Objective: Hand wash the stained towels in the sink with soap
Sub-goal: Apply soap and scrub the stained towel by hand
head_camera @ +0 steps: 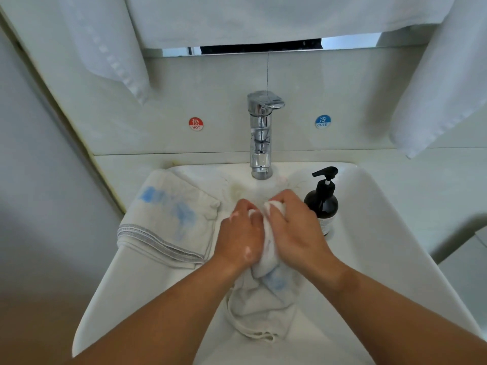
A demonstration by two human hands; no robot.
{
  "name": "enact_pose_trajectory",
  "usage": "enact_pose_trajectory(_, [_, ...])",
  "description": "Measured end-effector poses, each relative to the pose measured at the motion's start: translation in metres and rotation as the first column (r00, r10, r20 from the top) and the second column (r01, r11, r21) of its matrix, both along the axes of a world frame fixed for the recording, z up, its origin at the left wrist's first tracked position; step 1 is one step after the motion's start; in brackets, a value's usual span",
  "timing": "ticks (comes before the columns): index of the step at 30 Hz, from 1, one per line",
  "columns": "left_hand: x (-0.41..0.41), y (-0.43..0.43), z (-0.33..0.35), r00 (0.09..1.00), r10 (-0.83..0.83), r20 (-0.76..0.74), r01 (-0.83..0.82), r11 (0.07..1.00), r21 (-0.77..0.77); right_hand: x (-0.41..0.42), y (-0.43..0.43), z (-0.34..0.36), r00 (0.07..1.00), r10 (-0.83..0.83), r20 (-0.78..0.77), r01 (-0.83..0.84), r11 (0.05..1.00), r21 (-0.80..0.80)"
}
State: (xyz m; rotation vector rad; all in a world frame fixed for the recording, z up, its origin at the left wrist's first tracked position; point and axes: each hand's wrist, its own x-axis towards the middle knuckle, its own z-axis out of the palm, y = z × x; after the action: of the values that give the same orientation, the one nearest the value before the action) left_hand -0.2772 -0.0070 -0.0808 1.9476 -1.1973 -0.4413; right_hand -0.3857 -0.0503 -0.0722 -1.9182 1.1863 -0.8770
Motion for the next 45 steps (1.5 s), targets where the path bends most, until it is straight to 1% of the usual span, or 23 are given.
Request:
enact_pose_trajectory(1, [-0.003,0.003,0.000,0.997,-0.069,0.017,0.069,0.997,-0.026,-0.001,-0.006,0.002,0.998,-0.050,0.045,0.050,0.999,-0.008])
enact_pose_trajectory(3, [-0.011,0.008,0.009,0.988,-0.154,-0.029,0.145,0.968,-0.203,-0.008,-0.018,0.001,0.991,-0.116,0.069,0.115,0.993,0.014])
enact_pose_trajectory(5, [-0.013,0.008,0.018,0.974,-0.171,-0.150,0.107,0.927,-0.359,-0.014,-0.021,-0.004,0.997,-0.066,-0.047,0.070,0.994,0.081])
enact_pose_trajectory(6, [-0.011,0.006,0.019,0.970,-0.145,-0.194,0.062,0.924,-0.377,-0.015,-0.017,-0.006,0.989,0.003,-0.151,0.017,0.992,0.126])
enact_pose_trajectory(8, [-0.006,0.000,0.017,0.982,-0.012,-0.190,-0.045,0.955,-0.293,-0.013,-0.007,-0.010,0.956,0.106,-0.273,-0.061,0.983,0.171])
enact_pose_trajectory(10, [0.001,-0.001,0.011,0.992,0.080,-0.094,-0.090,0.990,-0.110,-0.008,-0.003,-0.007,0.981,0.087,-0.171,-0.070,0.992,0.101])
enact_pose_trajectory(12, [0.002,0.002,0.004,0.999,-0.026,-0.044,0.028,0.998,0.048,-0.004,-0.005,-0.002,1.000,0.009,-0.019,-0.008,0.999,0.047])
enact_pose_trajectory(14, [-0.002,0.005,0.002,0.984,-0.157,-0.089,0.163,0.984,0.073,-0.007,-0.015,0.000,0.995,-0.091,0.028,0.089,0.995,0.053])
enact_pose_trajectory(16, [-0.006,0.004,0.008,0.954,-0.184,-0.235,0.162,0.981,-0.109,-0.013,-0.021,-0.005,0.993,-0.111,-0.026,0.113,0.990,0.087])
enact_pose_trajectory(18, [-0.005,0.001,0.015,0.897,-0.159,-0.412,0.040,0.958,-0.283,-0.016,-0.021,-0.012,0.984,0.000,-0.176,0.019,0.994,0.108])
enact_pose_trajectory(19, [-0.003,-0.001,0.015,0.890,-0.121,-0.440,-0.026,0.950,-0.313,-0.015,-0.018,-0.014,0.966,0.070,-0.251,-0.039,0.991,0.127])
enact_pose_trajectory(20, [0.000,-0.003,0.014,0.919,-0.061,-0.389,-0.062,0.953,-0.298,-0.013,-0.014,-0.015,0.954,0.112,-0.279,-0.077,0.988,0.136])
enact_pose_trajectory(22, [0.006,-0.003,0.006,0.988,0.026,-0.149,-0.050,0.986,-0.160,-0.008,-0.010,-0.012,0.980,0.104,-0.169,-0.092,0.993,0.076])
enact_pose_trajectory(24, [0.005,0.001,0.001,0.998,-0.065,-0.010,0.066,0.996,0.064,-0.005,-0.011,-0.006,0.999,0.039,-0.015,-0.039,0.999,0.020])
enact_pose_trajectory(26, [0.000,0.005,0.000,0.978,-0.206,0.014,0.200,0.963,0.178,-0.007,-0.018,-0.003,0.999,-0.029,0.021,0.028,0.998,0.049])
enact_pose_trajectory(28, [-0.006,0.009,0.006,0.965,-0.264,-0.003,0.264,0.964,0.043,-0.014,-0.023,-0.005,0.997,-0.054,-0.050,0.058,0.994,0.092])
enact_pose_trajectory(31, [-0.009,0.005,0.015,0.961,-0.153,-0.230,0.093,0.963,-0.251,-0.019,-0.017,-0.005,0.968,0.075,-0.240,-0.042,0.989,0.142])
enact_pose_trajectory(33, [-0.004,-0.001,0.013,0.971,0.009,-0.239,-0.067,0.969,-0.237,-0.013,-0.008,-0.005,0.942,0.147,-0.301,-0.116,0.986,0.121])
enact_pose_trajectory(35, [-0.001,-0.002,0.010,0.985,0.092,-0.144,-0.109,0.988,-0.113,-0.007,-0.004,-0.001,0.975,0.114,-0.189,-0.107,0.993,0.044])
enact_pose_trajectory(38, [-0.004,0.004,0.006,0.993,-0.085,-0.082,0.089,0.995,0.047,-0.008,-0.014,0.005,0.999,-0.040,-0.001,0.040,0.998,0.050])
enact_pose_trajectory(40, [-0.010,0.007,0.012,0.971,-0.179,-0.158,0.166,0.982,-0.090,-0.015,-0.022,0.003,0.996,-0.076,-0.036,0.079,0.992,0.096])
enact_pose_trajectory(43, [-0.010,0.002,0.019,0.933,-0.107,-0.343,0.002,0.956,-0.292,-0.019,-0.016,-0.003,0.975,0.077,-0.210,-0.047,0.988,0.146])
enact_pose_trajectory(45, [-0.004,-0.001,0.016,0.973,0.034,-0.228,-0.090,0.966,-0.241,-0.013,-0.009,-0.002,0.975,0.109,-0.194,-0.093,0.992,0.090])
